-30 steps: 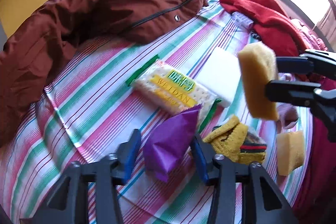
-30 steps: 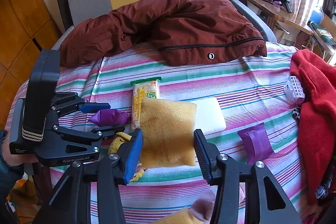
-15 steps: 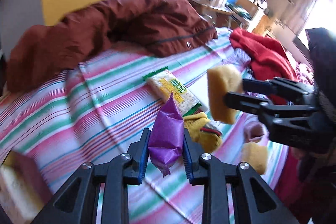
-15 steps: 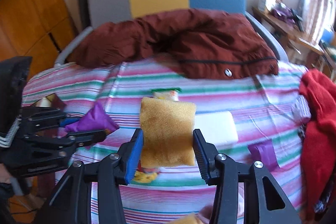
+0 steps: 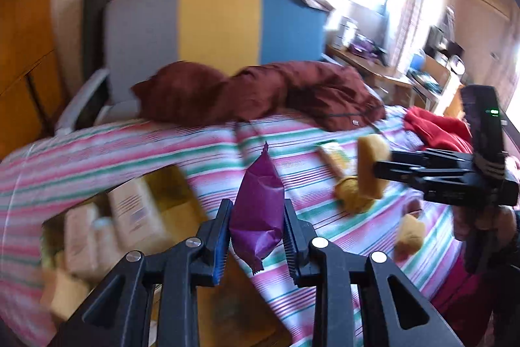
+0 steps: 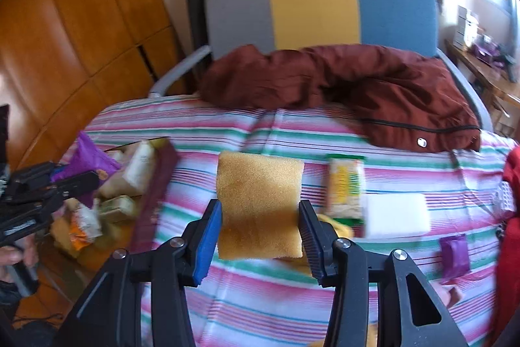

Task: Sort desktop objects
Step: 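Drop purple packet into tray with left tool while right tool drops sponge pad there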

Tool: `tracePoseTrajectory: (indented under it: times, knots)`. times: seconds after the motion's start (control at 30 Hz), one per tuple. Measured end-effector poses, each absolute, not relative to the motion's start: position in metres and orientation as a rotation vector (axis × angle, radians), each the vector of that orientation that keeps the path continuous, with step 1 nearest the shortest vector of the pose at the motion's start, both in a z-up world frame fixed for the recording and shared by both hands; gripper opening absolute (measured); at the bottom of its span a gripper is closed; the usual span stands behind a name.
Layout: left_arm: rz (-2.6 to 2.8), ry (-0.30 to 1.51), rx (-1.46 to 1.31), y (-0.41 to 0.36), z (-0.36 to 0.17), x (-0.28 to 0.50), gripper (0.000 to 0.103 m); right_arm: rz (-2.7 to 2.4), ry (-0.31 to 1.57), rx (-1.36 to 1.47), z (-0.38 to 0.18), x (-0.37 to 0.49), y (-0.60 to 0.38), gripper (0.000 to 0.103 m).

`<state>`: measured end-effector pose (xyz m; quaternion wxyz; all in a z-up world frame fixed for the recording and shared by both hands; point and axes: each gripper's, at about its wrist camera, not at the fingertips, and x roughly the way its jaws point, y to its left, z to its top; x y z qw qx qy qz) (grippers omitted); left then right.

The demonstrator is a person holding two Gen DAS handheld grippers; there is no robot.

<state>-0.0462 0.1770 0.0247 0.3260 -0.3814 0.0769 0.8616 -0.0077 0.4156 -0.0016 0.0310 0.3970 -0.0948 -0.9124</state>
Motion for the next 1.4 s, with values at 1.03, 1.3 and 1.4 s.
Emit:
tracePoseTrajectory:
  times: [1.03, 1.3, 1.4]
  knots:
    - [2.605, 0.102, -1.100, 0.045, -0.001, -0.032, 0.078, -2.496, -0.264, 1.226, -0.033, 0.014, 0.221, 0.083]
    - [2.603, 0.103, -1.086, 0.048, -0.002, -0.029, 0.080, -2.692, -0.148, 1.139, -0.021, 0.034, 0.232, 0.091]
    - [2.588, 0.096, -1.082, 0.048, -0.003, -0.029, 0.082, -2.729, -0.114, 1.138, -0.021, 0.037, 0.237, 0.092]
